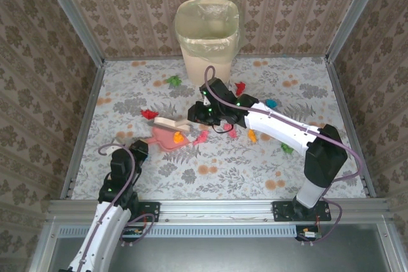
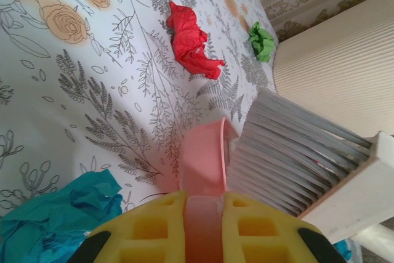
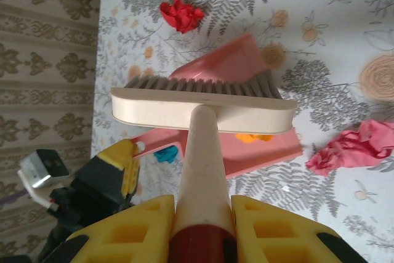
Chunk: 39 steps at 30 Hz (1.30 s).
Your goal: Sweep away the paper scraps from the table
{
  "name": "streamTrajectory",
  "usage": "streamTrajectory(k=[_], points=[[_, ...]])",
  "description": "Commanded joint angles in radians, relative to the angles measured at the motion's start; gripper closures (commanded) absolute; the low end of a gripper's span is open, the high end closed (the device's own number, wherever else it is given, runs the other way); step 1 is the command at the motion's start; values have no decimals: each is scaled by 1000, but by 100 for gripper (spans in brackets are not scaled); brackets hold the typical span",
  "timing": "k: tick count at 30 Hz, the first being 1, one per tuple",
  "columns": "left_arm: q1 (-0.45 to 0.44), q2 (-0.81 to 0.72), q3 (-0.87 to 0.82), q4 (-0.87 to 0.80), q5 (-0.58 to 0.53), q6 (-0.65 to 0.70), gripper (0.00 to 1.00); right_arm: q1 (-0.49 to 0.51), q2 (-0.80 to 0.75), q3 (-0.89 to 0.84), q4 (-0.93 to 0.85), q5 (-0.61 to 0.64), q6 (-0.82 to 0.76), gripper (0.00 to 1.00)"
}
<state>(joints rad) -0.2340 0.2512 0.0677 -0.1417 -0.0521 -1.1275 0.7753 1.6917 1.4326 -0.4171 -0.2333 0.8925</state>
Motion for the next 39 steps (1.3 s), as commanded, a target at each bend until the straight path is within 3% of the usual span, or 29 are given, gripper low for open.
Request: streamTrajectory(k=[1,16,29,33,39], points=[[8,-6,-52,-8,-27,-18,100,3,-60,-22,68,-53,62,100],[9,-144,-57,-69,-32,-11,100,-5,-144,-51,62,47,48,100],[17,-147,-57,-32,4,-63,100,-14,-212,-57,109,54,32,100],[22,-148,-57,-19,27,-94,100,-13,-288,-78,97,138,-24,100],[38,-146,-45,-2,68,-146,100,-32,-484,-209,52,376,-160,100]])
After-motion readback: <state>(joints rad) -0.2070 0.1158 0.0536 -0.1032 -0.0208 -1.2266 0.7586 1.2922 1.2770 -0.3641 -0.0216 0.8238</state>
